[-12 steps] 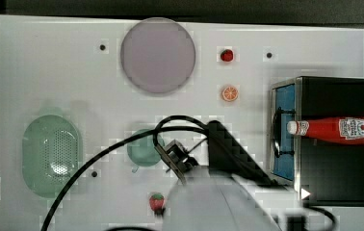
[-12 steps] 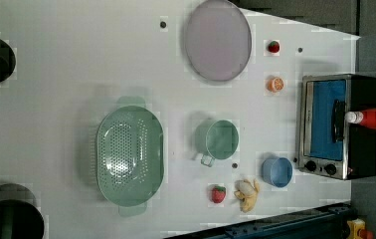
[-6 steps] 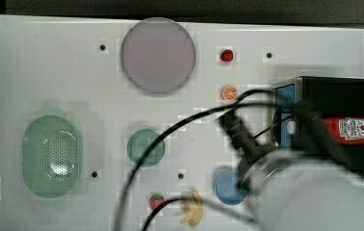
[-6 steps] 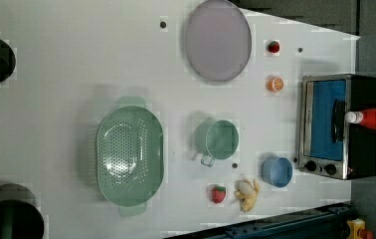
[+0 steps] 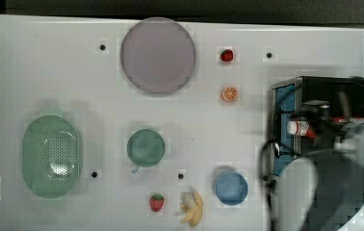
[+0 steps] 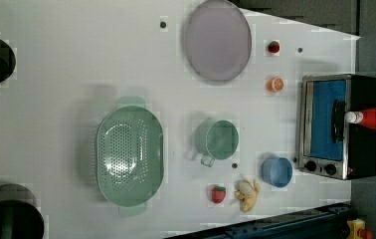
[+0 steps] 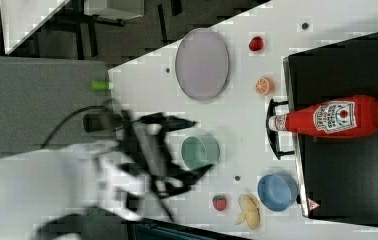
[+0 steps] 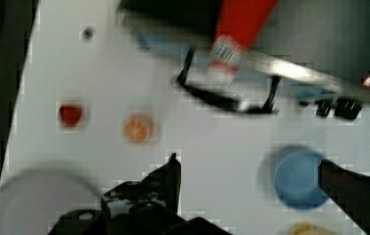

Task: Pick Ketchup from oven and place it on table.

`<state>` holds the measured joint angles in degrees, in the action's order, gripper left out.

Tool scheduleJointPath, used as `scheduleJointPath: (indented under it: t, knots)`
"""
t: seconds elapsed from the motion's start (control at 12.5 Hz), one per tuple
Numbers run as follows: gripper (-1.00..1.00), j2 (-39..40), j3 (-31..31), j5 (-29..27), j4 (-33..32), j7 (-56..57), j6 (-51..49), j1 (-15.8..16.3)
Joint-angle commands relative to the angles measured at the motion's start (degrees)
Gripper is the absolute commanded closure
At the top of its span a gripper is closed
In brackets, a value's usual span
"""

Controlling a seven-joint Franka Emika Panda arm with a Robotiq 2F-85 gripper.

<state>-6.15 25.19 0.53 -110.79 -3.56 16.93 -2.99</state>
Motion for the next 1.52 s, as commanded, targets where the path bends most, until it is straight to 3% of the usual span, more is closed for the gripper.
scheduleJointPath:
  t: [0.08, 0.48, 0.72, 0.96, 1.52]
  knots:
    - [-1.00, 2.27, 1.26, 1.12, 1.27, 0.19, 5.23, -1.21]
    - [-1.00, 12.76, 6.83, 0.63, 6.66, 0.19, 7.23, -1.61]
    - [-1.00, 18.50, 9.30, -2.86, 9.16, 0.19, 10.73, -2.46]
    - [-1.00, 23.24, 9.99, -8.04, 9.14, 0.19, 15.33, -3.90]
    - [-1.00, 29.76, 9.97, -14.05, 9.00, 0.19, 18.30, -5.46]
